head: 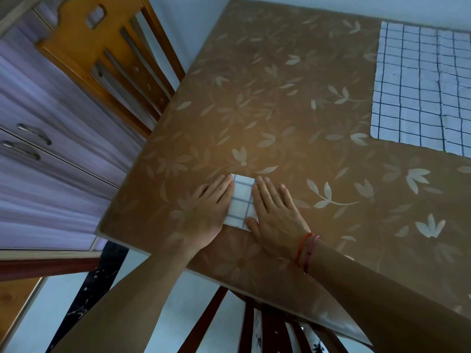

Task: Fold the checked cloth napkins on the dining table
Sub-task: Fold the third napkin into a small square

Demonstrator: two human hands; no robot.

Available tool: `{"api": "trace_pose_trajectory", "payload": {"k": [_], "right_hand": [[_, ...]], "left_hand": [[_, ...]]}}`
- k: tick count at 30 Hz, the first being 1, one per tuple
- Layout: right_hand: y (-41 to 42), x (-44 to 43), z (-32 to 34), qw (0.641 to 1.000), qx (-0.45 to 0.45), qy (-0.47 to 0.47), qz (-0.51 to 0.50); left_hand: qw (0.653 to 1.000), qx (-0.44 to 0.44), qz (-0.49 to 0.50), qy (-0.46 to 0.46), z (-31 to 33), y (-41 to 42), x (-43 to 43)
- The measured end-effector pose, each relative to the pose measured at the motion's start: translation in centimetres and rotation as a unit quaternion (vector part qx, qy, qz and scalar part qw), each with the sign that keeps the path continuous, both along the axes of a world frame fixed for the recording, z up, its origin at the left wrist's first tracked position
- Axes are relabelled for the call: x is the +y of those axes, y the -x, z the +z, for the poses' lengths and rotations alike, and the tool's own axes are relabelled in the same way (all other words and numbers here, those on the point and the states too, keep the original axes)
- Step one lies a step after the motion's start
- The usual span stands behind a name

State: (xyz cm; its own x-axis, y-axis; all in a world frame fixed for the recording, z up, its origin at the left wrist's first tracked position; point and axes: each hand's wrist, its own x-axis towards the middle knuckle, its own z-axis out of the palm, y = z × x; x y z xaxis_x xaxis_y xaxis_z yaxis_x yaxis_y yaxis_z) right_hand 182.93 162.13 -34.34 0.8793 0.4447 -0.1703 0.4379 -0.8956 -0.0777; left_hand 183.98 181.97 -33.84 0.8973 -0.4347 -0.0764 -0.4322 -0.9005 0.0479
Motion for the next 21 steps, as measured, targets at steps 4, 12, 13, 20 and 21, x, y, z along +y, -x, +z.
{"api": "trace_pose_trajectory", "payload": {"k": [4,12,13,20,21], "right_hand": [[0.1,0.1,-0.1,1.000,0.001,0.008,0.000],[0.3,0.3,-0.1,1.000,-0.002,0.000,-0.013],[0.3,0.3,-0.1,1.000,0.000,0.001,-0.012],[-0.3,-0.5,0.1,0.999,0.039,0.023,0.026],[-0.5,-0.7,0.5,0.997,0.053,0.030,0.035]], "left_hand": [[0.999,0.007,-0.028,0.014,-0.3,2.4,1.6],[0.996,0.026,-0.079,0.026,0.2,7.6,4.5],[0.996,0.025,-0.076,0.032,0.2,7.7,4.5],[0.997,-0.017,-0.049,0.063,1.7,7.0,2.7],[0.997,-0.016,-0.050,0.060,1.8,6.9,2.8]]}}
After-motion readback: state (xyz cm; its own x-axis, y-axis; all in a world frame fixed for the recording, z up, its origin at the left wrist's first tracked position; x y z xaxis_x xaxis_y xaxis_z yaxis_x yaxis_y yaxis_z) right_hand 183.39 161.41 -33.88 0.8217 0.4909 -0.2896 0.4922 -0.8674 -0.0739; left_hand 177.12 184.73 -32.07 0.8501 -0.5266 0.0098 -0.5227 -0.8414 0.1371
